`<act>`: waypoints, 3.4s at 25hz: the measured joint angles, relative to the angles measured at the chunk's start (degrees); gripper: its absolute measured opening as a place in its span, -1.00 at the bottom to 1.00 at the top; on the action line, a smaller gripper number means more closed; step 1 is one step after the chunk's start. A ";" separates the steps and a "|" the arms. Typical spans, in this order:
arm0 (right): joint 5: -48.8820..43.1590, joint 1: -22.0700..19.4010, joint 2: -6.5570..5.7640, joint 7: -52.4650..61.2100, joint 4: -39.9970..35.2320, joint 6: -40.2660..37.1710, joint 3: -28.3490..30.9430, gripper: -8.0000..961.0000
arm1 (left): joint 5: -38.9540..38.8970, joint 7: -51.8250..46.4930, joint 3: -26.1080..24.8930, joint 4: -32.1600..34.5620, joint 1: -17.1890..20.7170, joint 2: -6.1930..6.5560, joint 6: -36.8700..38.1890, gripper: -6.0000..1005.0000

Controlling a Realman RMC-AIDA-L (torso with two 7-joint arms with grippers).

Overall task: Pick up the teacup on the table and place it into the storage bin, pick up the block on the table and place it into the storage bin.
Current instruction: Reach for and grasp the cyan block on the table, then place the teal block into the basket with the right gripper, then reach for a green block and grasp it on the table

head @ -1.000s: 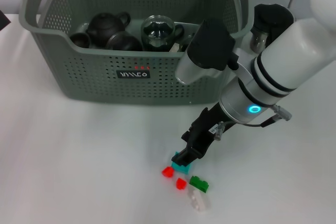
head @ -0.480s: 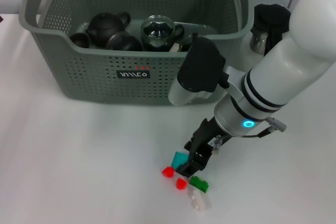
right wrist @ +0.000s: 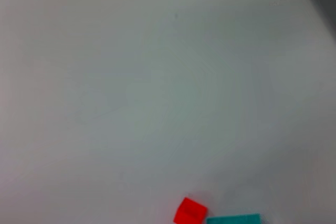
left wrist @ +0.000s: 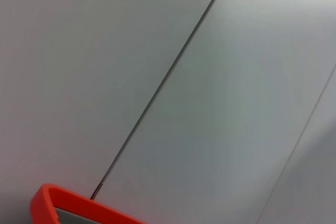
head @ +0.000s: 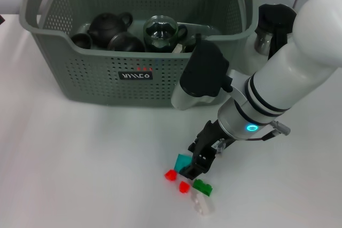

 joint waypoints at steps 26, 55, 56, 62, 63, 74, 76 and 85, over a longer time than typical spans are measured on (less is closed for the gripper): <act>0.18 -0.14 0.00 -1.92 0.06 1.38 -1.37 0.34 | 0.08 0.20 0.00 0.85 0.32 0.36 -0.44 0.83; 8.50 -2.38 -1.12 -5.52 -28.47 -22.55 40.26 -0.11 | -0.06 0.20 0.00 1.34 0.02 0.70 -0.42 0.83; 7.45 -1.62 -1.13 -5.44 -27.56 -20.65 41.03 -0.11 | -0.05 0.20 -0.01 1.44 -0.08 0.70 -0.43 0.83; -3.35 3.20 -0.80 -3.18 -19.51 -5.62 39.10 -0.11 | 0.01 0.20 0.03 1.92 -0.46 0.76 -0.43 0.83; -4.80 4.31 -0.82 -3.04 -17.15 -3.22 38.40 -0.11 | 0.04 0.20 0.02 1.94 -0.45 0.77 -0.43 0.83; -14.26 13.92 -0.60 -2.29 1.13 8.36 35.28 -0.06 | 0.10 0.19 0.22 2.07 0.00 0.61 -0.43 0.83; -14.28 13.75 -0.60 -1.70 0.90 9.14 34.38 -0.04 | 0.11 0.19 0.19 2.08 0.06 0.55 -0.44 0.83; -12.22 10.85 -0.94 -1.93 -9.28 -1.08 35.87 0.35 | 0.19 0.19 0.00 2.07 0.13 0.62 -0.43 0.83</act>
